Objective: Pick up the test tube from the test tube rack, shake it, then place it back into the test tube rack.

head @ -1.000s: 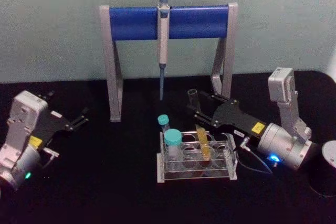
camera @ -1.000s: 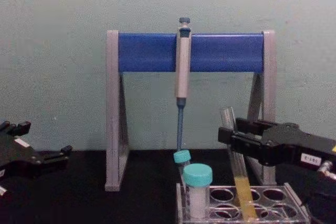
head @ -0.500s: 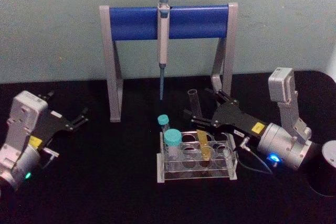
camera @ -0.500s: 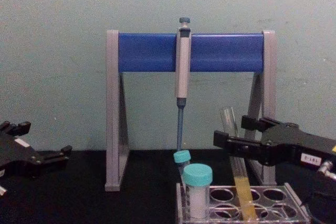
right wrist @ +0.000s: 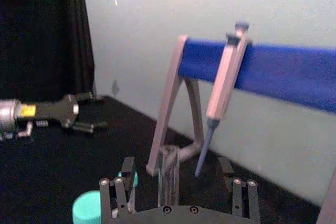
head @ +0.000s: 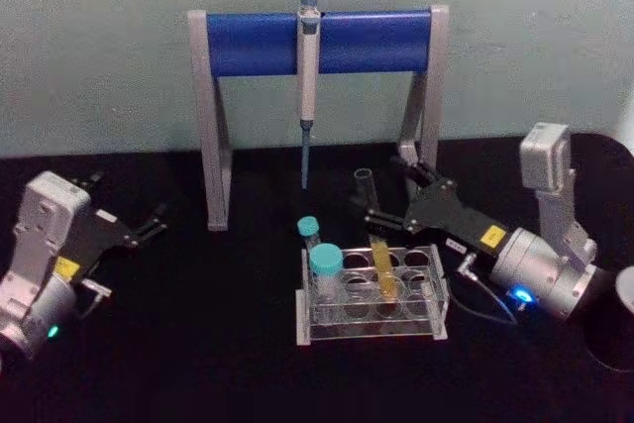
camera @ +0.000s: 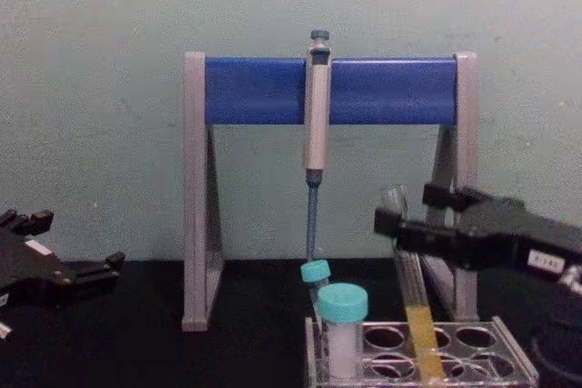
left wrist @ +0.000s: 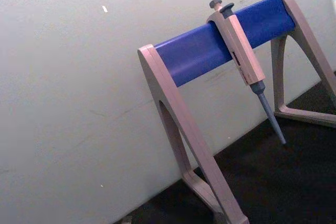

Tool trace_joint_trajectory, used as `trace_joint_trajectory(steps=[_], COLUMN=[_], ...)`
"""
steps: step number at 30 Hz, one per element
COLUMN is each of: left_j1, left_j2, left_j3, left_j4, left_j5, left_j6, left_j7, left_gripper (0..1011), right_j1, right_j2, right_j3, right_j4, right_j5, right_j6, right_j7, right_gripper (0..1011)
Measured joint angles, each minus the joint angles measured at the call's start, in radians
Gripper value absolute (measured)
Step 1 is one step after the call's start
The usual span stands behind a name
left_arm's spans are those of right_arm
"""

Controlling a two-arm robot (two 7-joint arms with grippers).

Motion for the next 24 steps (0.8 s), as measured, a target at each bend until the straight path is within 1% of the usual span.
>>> trace_joint_trajectory(steps=[3,4,7,8,10,11,12,13,14,15,17,20,21,24], left_j1=[0.000,0.000,0.000,0.000,0.000,0.000,0.000,0.000,0.000,0.000,0.000,0.000,0.000,0.000], left_j2=[0.000,0.000,0.000,0.000,0.000,0.000,0.000,0.000,0.000,0.000,0.000,0.000,0.000,0.000], left_j3=[0.000,0.000,0.000,0.000,0.000,0.000,0.000,0.000,0.000,0.000,0.000,0.000,0.000,0.000], left_j4=[0.000,0.000,0.000,0.000,0.000,0.000,0.000,0.000,0.000,0.000,0.000,0.000,0.000,0.000], left_j5=[0.000,0.000,0.000,0.000,0.000,0.000,0.000,0.000,0.000,0.000,0.000,0.000,0.000,0.000], left_j6=[0.000,0.000,0.000,0.000,0.000,0.000,0.000,0.000,0.000,0.000,0.000,0.000,0.000,0.000], left_j7=[0.000,0.000,0.000,0.000,0.000,0.000,0.000,0.000,0.000,0.000,0.000,0.000,0.000,0.000], left_gripper=[1001,1001,1001,1001,1001,1001,1001,1001,1001,1001,1001,1001,1001,1001], right_j1=[-0.018,-0.028,-0.045,-0.056,-0.070,-0.085,-0.093,-0.108,-0.114,-0.114,-0.136,-0.147,-0.152,-0.155], right_j2=[0.005,0.008,0.012,0.014,0.014,0.012,0.010,0.006,0.003,0.003,-0.007,-0.014,-0.018,-0.023], right_j3=[0.016,0.027,0.045,0.058,0.076,0.095,0.104,0.124,0.131,0.131,0.156,0.167,0.172,0.175], right_j4=[-0.036,-0.058,-0.093,-0.117,-0.141,-0.164,-0.174,-0.192,-0.199,-0.199,-0.215,-0.216,-0.215,-0.205], right_j5=[0.010,0.013,0.017,0.019,0.018,0.015,0.009,-0.008,-0.018,-0.018,-0.056,-0.092,-0.114,-0.149], right_j6=[-0.023,-0.031,-0.041,-0.046,-0.050,-0.051,-0.050,-0.045,-0.040,-0.040,-0.011,0.021,0.042,0.076], right_j7=[-0.003,-0.011,-0.031,-0.046,-0.073,-0.109,-0.130,-0.179,-0.204,-0.204,-0.289,-0.350,-0.384,-0.428], right_gripper=[1000,1000,1000,1000,1000,1000,1000,1000,1000,1000,1000,1000,1000,1000])
